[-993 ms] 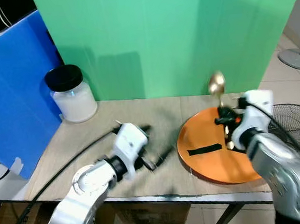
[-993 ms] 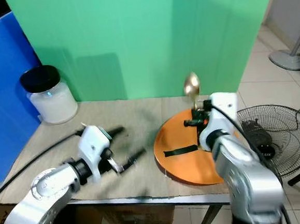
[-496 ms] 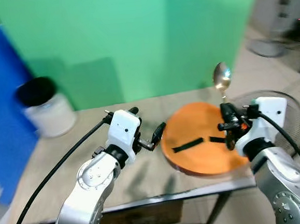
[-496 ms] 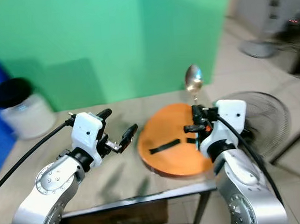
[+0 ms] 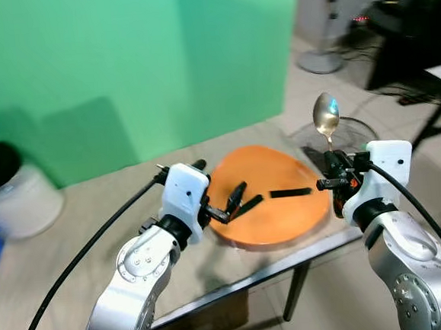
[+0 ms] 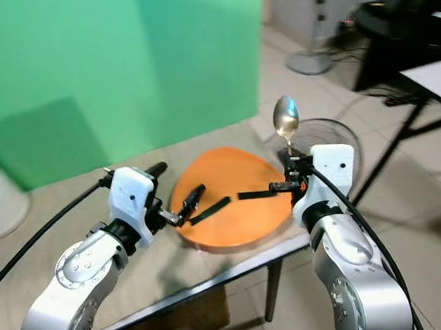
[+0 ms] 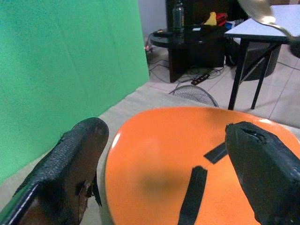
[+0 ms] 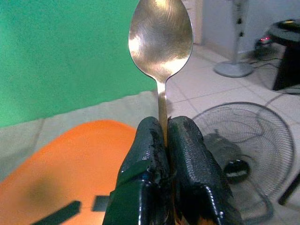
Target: Setting the table
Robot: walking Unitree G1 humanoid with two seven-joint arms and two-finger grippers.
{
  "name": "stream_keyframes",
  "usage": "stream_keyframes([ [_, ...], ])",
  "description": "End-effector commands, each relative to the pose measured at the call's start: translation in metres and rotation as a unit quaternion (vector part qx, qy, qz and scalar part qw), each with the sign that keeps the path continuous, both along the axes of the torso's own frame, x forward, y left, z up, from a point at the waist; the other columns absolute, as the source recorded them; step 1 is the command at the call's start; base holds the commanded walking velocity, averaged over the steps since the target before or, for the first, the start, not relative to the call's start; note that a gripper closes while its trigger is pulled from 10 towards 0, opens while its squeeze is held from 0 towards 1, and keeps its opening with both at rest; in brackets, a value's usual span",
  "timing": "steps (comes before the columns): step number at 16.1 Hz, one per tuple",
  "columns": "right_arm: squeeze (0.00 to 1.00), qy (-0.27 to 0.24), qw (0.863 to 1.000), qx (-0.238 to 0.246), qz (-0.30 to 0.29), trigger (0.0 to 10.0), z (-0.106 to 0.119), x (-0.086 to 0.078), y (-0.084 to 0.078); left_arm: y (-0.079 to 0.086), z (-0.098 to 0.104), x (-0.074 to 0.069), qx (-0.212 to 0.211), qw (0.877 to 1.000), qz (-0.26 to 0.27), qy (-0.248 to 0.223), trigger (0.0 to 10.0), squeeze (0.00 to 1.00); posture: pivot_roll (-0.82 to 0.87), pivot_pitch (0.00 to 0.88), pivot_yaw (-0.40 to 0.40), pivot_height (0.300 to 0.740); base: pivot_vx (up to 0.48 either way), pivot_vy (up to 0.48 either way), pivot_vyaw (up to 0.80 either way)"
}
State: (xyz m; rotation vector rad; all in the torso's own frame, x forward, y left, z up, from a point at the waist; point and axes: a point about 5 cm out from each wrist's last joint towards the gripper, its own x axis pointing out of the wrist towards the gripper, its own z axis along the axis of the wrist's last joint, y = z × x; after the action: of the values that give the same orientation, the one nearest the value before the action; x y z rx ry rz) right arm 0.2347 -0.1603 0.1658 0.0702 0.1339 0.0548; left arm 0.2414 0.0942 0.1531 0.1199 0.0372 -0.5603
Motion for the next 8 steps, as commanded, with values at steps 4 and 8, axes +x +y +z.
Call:
stream_keyframes([
  [4,0.0,0.002,1.0,-0.009,0.004,10.0,0.0003,0.0019,0.0021,0.0067,0.0007,0.0025,-0.003,1.0,0.029,0.004,10.0,0.0,0.07,0.0,0.045,0.74,0.0,0.0,-0.8],
  [8,0.0,0.006,1.0,-0.015,0.009,10.0,-0.0003,0.0011,0.0022,0.0074,0.0017,0.0024,-0.009,0.999,0.041,0.001,10.0,0.0,0.06,0.0,0.04,0.74,0.0,0.0,-0.8],
])
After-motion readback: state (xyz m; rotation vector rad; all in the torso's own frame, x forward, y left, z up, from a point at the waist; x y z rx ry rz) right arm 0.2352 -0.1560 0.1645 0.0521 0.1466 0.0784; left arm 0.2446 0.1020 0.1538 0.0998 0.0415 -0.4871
